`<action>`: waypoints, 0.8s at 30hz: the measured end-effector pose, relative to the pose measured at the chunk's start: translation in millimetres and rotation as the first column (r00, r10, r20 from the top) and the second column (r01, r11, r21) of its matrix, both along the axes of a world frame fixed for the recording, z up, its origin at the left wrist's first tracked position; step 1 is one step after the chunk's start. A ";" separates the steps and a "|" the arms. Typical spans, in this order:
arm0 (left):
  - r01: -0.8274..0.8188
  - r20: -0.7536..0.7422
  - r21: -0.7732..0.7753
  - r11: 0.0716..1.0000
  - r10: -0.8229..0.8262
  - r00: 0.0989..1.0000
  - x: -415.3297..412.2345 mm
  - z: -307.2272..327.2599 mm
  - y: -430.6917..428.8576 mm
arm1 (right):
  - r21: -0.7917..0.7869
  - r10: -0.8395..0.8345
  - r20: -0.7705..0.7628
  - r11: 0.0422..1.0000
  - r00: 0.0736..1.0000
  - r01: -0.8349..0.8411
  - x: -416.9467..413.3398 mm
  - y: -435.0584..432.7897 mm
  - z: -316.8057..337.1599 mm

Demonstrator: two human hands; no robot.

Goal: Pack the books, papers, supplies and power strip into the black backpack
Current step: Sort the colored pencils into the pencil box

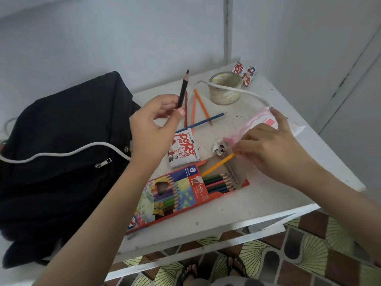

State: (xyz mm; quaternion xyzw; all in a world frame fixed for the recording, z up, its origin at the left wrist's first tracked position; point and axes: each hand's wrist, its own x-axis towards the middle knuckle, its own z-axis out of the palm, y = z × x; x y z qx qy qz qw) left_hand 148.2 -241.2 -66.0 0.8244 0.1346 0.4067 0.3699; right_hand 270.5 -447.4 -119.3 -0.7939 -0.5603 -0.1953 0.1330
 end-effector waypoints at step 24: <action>0.093 -0.105 -0.061 0.994 -0.099 0.990 -8.9 -19.0 -25.6 | -0.056 -0.198 -0.122 0.980 0.973 0.193 -78.0 -8.8 -37.9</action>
